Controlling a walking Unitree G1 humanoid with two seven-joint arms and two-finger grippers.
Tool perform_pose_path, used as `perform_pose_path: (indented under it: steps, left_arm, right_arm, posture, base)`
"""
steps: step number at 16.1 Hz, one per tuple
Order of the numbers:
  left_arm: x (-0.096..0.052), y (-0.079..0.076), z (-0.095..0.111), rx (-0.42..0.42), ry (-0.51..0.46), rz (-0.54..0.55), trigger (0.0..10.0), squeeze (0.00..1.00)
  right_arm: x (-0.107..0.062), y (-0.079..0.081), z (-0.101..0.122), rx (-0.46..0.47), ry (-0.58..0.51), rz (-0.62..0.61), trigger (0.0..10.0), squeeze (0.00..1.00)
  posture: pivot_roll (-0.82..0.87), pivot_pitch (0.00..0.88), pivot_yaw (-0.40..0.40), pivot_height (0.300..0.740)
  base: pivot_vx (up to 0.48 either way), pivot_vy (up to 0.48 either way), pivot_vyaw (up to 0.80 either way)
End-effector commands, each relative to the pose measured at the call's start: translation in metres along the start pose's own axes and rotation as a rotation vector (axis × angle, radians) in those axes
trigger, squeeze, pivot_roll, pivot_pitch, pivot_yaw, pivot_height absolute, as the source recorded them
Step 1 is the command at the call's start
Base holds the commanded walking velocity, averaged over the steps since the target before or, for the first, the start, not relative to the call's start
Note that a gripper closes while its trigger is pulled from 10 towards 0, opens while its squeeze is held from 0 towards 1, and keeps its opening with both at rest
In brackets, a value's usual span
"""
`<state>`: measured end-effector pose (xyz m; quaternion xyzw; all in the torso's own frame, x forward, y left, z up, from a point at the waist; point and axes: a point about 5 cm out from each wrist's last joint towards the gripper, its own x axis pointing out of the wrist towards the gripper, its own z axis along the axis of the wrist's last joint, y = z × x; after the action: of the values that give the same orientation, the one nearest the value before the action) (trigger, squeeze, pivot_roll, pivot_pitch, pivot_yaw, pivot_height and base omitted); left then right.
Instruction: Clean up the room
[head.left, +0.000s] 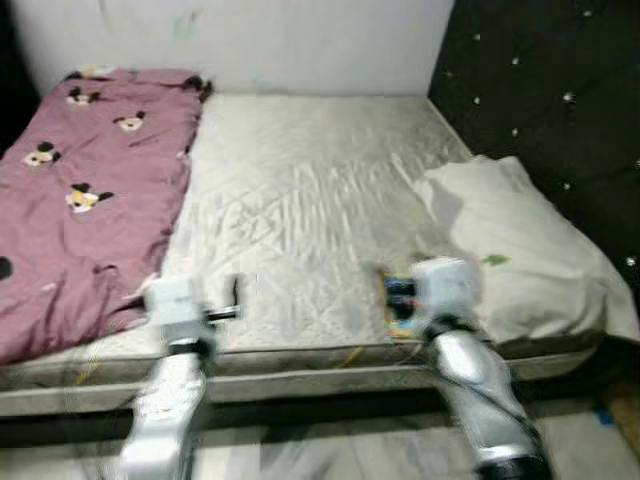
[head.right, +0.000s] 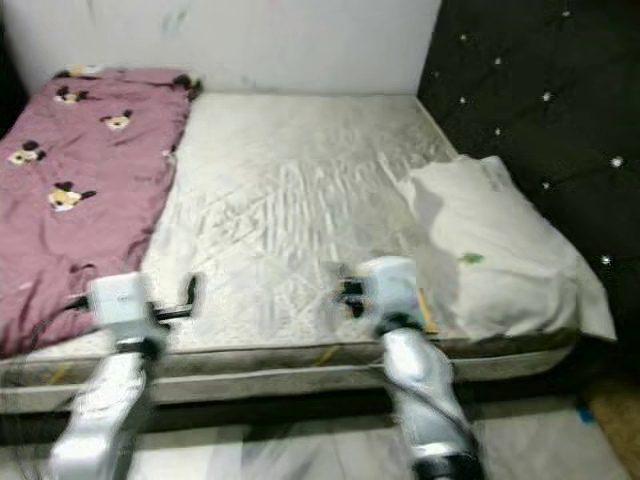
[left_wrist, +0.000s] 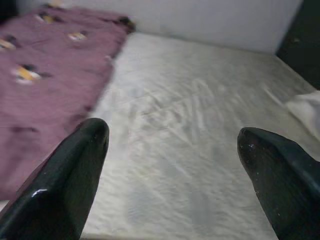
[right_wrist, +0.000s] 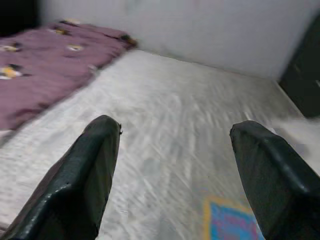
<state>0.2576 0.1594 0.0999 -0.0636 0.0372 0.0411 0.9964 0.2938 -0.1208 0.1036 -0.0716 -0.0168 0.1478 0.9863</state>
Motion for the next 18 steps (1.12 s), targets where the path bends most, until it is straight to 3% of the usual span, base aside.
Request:
perform_pose_path:
  steps: [1,3,6,13,16,18]
  left_arm:
    - [-0.001,-0.011,0.004,-0.022,-0.022,-0.060,10.0,0.00]
    - [-0.002,-0.011,0.003,-0.062,-0.002,-0.067,10.0,0.00]
    - [-0.003,-0.010,0.003,-0.077,-0.006,-0.079,10.0,0.00]
    - [-0.003,-0.010,0.005,-0.084,-0.010,-0.089,10.0,0.00]
    - [-0.002,-0.010,0.005,-0.078,-0.009,-0.086,10.0,0.00]
    - [-0.001,-0.010,0.005,-0.078,-0.008,-0.088,10.0,0.00]
  right_arm:
    - [-0.002,-0.013,-0.002,-0.046,0.018,-0.049,10.0,0.00]
    - [-0.006,-0.007,0.000,0.058,0.002,0.044,10.0,0.00]
    - [-0.005,-0.006,-0.003,0.035,0.019,0.013,10.0,0.00]
    - [-0.004,-0.009,0.000,0.081,0.001,-0.001,10.0,0.00]
    - [-0.004,-0.003,0.009,-0.018,-0.080,0.030,10.0,0.00]
    - [-0.002,-0.003,0.008,0.015,-0.072,0.011,10.0,0.00]
  posture:
    - [0.02,0.040,-0.013,0.740]
    - [0.02,0.044,-0.014,0.740]
    - [0.02,0.046,-0.014,0.740]
    - [0.02,0.053,-0.011,0.740]
    - [0.02,0.050,-0.010,0.740]
    - [0.02,0.049,-0.009,0.740]
  base:
    - [0.000,0.000,0.00]
    - [0.000,0.000,0.00]
    - [0.311,0.000,0.00]
    - [0.423,0.000,0.00]
    - [0.444,0.000,0.00]
    - [0.442,0.000,0.00]
